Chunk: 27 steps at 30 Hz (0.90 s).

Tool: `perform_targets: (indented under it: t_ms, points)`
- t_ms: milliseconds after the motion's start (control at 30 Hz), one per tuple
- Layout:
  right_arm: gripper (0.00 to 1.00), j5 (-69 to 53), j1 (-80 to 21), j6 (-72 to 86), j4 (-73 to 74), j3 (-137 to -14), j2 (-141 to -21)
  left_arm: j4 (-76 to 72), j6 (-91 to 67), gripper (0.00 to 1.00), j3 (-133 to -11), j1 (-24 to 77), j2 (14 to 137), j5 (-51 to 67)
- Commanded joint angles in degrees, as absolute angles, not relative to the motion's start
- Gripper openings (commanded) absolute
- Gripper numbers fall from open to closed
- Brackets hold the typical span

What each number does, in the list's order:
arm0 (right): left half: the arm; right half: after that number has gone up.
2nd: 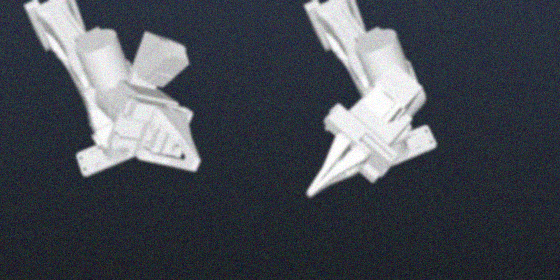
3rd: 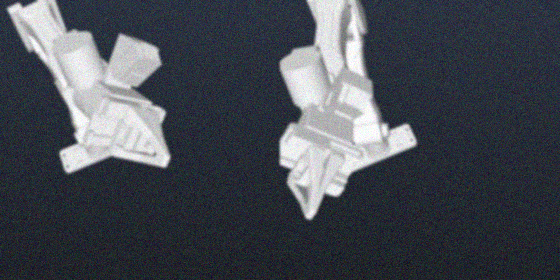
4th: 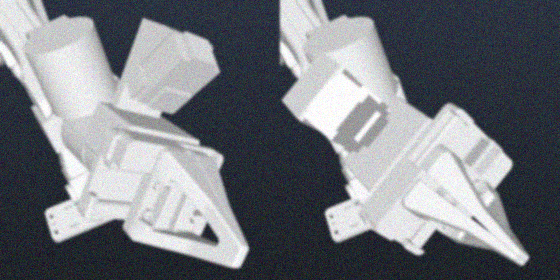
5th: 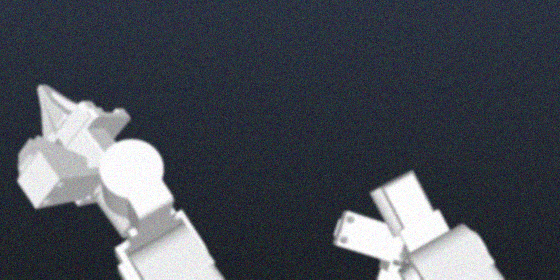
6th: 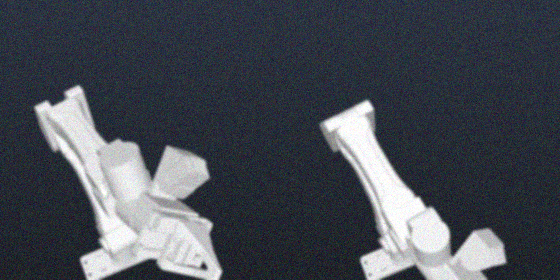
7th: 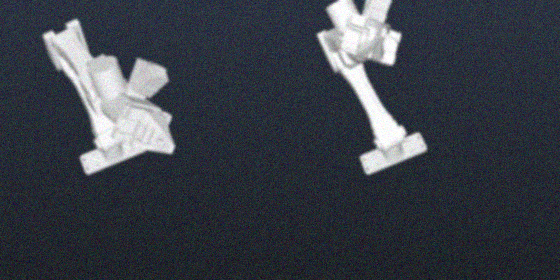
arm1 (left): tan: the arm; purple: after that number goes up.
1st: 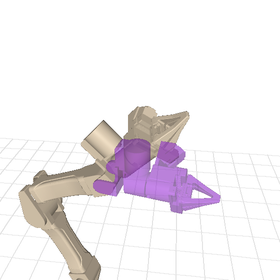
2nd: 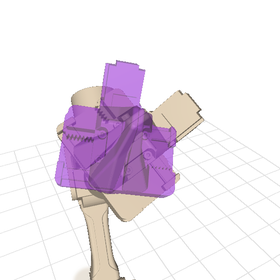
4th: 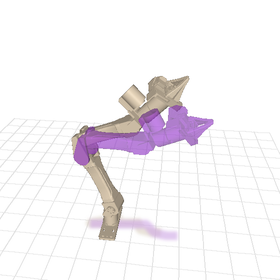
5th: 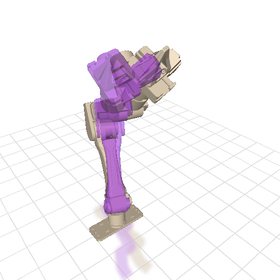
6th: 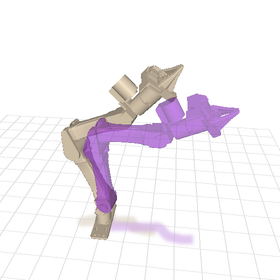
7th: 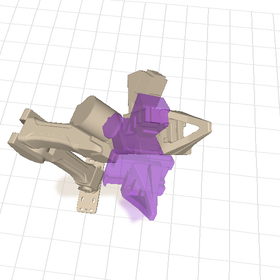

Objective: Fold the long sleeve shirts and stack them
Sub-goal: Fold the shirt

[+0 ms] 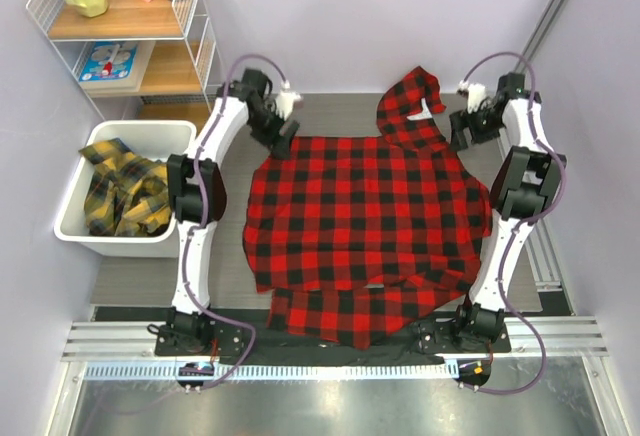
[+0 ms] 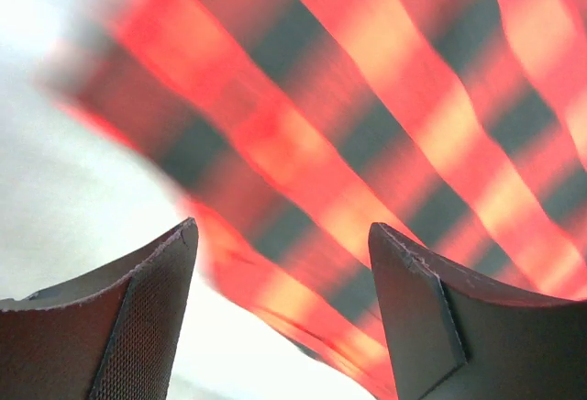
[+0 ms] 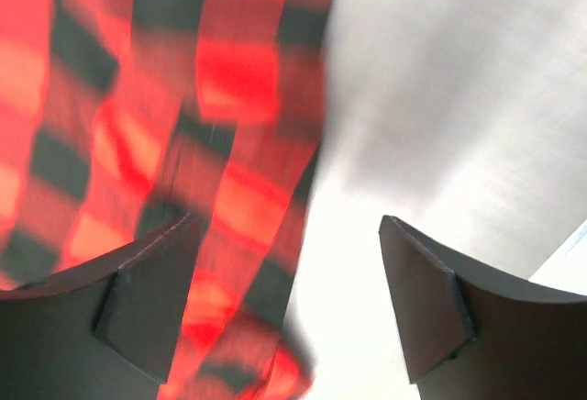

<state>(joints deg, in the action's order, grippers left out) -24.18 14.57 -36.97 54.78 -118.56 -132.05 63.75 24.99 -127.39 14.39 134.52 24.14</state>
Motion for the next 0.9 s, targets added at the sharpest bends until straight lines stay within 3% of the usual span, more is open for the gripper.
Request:
perform_targets:
  t_ms: [0, 300, 533, 867]
  points:
    - [0.81, -30.06, 14.41, -23.41, 48.54, -127.52, -137.63, 61.01, 21.01, 0.76, -140.34, 11.78, 140.61, 26.9]
    - [0.78, -31.9, 13.27, -15.73, 32.97, -128.76, -142.99, 40.36, 19.51, 0.72, -130.95, 10.2, 140.53, 27.5]
    - [0.77, -30.85, 12.22, -15.73, 32.08, -129.2, -145.81, 40.16, 23.28, 0.66, -135.17, 9.84, 145.81, 27.6]
    - [0.68, -27.25, 9.15, -17.75, 33.92, -131.57, -147.3, 40.69, 27.95, 0.59, -136.4, 9.84, 148.71, 24.08]
